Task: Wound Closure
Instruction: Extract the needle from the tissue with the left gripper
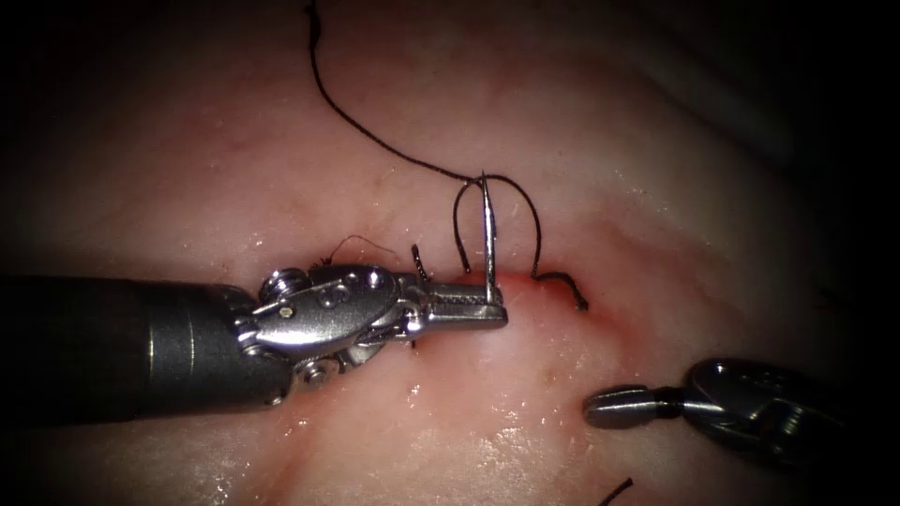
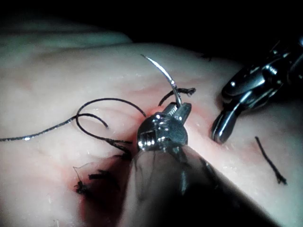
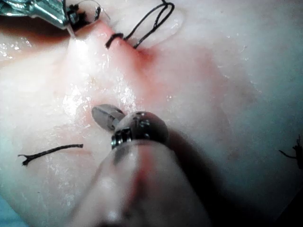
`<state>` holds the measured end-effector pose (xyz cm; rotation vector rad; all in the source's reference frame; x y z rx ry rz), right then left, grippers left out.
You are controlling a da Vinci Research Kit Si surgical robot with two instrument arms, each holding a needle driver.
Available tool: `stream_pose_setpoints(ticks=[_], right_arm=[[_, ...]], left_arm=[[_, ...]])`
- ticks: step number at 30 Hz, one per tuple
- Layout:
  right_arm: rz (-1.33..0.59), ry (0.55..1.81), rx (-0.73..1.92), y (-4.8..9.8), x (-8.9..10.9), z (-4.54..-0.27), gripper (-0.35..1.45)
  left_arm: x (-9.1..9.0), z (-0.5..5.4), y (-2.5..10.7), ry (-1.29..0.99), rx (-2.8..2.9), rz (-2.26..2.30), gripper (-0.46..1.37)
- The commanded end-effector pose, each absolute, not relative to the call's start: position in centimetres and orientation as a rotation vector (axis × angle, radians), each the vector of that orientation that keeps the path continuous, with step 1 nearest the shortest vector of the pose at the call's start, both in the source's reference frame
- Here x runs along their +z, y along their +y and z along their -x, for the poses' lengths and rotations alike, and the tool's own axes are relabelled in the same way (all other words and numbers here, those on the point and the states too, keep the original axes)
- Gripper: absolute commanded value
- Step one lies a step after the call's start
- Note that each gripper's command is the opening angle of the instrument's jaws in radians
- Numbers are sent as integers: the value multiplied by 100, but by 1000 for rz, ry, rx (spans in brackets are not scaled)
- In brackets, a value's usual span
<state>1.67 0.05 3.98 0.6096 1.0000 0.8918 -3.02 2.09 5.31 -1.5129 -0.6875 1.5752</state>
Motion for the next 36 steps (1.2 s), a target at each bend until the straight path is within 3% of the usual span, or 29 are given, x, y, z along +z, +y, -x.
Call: stream_pose_setpoints(ticks=[1, 27, 36], right_arm=[[-570, 986, 870, 4, 399, -170, -35], [-438, 892, 771, 3, 440, -174, -35], [-437, 889, 769, 1, 441, -172, -35]], left_arm=[[530, 302, 209, -712, 1558, 1522, -35], [485, 256, 242, -1111, 1166, 1340, -35], [462, 250, 251, -968, 1293, 1560, -35]])
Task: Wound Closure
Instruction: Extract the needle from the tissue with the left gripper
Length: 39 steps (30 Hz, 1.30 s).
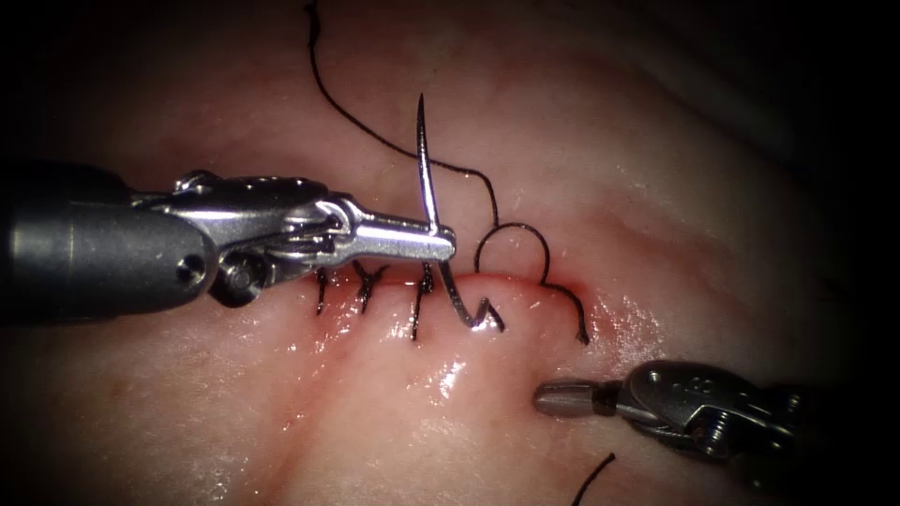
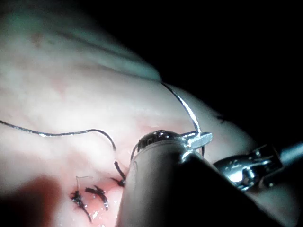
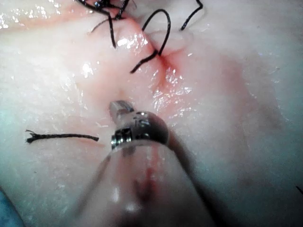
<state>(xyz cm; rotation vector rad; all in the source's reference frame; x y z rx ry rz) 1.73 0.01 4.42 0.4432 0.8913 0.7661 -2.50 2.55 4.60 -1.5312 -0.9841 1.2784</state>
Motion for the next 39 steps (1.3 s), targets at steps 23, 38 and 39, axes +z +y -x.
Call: stream_pose_setpoints(ticks=[23, 38, 39], right_arm=[[-431, 890, 766, -4, 444, -167, -35], [-428, 889, 768, -4, 447, -168, -35], [-428, 889, 768, -4, 447, -168, -35]], left_arm=[[419, 228, 269, 257, 1902, 2036, -35], [411, 181, 270, 863, 2114, 1933, -35], [410, 181, 269, 880, 2118, 1933, -35]])
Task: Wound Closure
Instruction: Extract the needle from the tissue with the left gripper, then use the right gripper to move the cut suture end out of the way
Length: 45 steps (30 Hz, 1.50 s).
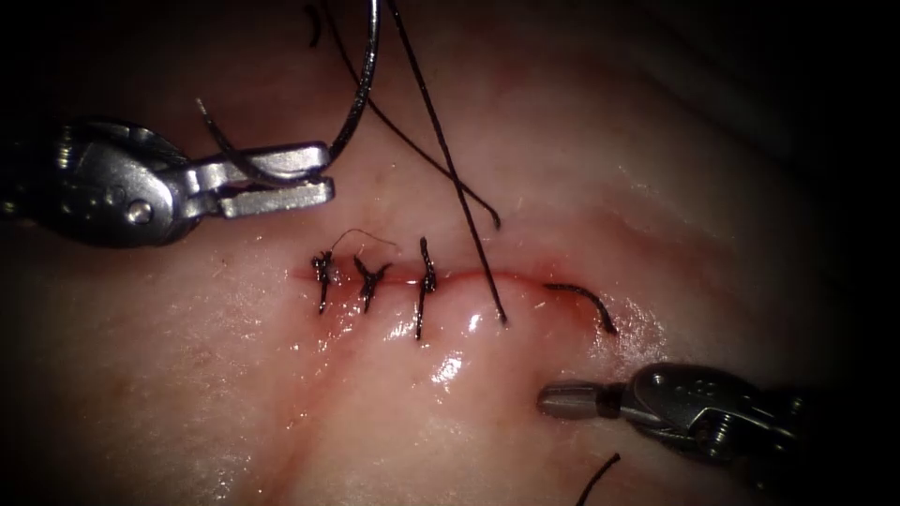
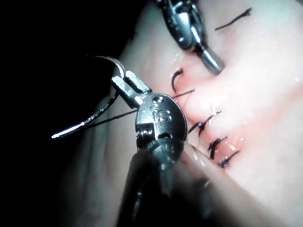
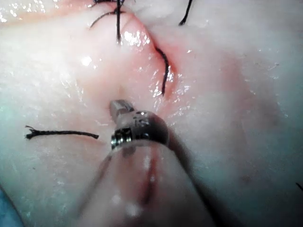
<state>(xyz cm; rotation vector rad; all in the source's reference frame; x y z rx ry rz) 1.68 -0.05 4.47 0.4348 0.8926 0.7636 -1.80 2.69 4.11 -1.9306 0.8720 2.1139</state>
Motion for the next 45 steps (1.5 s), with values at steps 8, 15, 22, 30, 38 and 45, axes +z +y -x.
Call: stream_pose_setpoints(ticks=[8, 15, 22, 30, 38, 45], right_arm=[[-427, 889, 768, -5, 447, -168, -35], [-427, 889, 768, -6, 446, -167, -35], [-426, 885, 770, -9, 437, -162, -35], [-421, 875, 778, -9, 426, -156, -35], [-450, 885, 850, -1, 402, -149, 37], [-438, 913, 887, 19, 381, -141, 78]], left_arm=[[403, 175, 264, 945, 2148, 1931, -35], [416, 168, 252, 960, 2150, 1940, -35], [443, 165, 226, 902, 2110, 1958, -35], [473, 164, 192, 836, 2060, 1973, -35], [468, 156, 183, 830, 2059, 1974, -35], [464, 148, 173, 824, 2058, 1976, -35]])
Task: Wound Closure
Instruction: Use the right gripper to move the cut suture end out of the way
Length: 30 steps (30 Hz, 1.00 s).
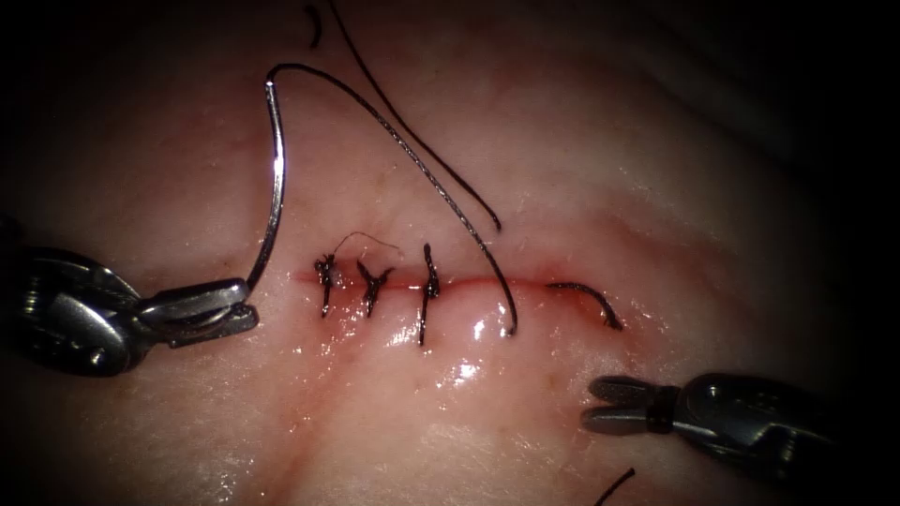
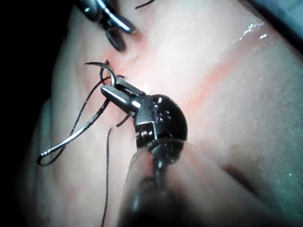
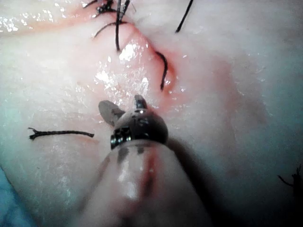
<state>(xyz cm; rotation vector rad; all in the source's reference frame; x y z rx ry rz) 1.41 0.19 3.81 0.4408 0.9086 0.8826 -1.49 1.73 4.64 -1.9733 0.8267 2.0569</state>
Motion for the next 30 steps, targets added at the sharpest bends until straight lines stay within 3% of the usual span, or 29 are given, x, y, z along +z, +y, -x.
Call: stream_pose_setpoints(ticks=[1, 22, 23, 24, 25, 30], right_arm=[[-439, 910, 899, 24, 377, -138, 79], [-387, 846, 958, 68, 421, -142, 67], [-384, 845, 959, 69, 423, -143, 58], [-380, 846, 955, 68, 426, -143, 20], [-377, 849, 955, 67, 427, -143, -35], [-388, 840, 958, 68, 415, -138, -35]], left_arm=[[465, 147, 170, 821, 2056, 1977, -35], [471, 147, 149, 801, 2040, 1974, -35], [471, 147, 148, 795, 2038, 1974, -35], [471, 147, 148, 796, 2038, 1974, -35], [471, 147, 147, 791, 2035, 1973, -35], [470, 146, 146, 792, 2036, 1972, -35]])
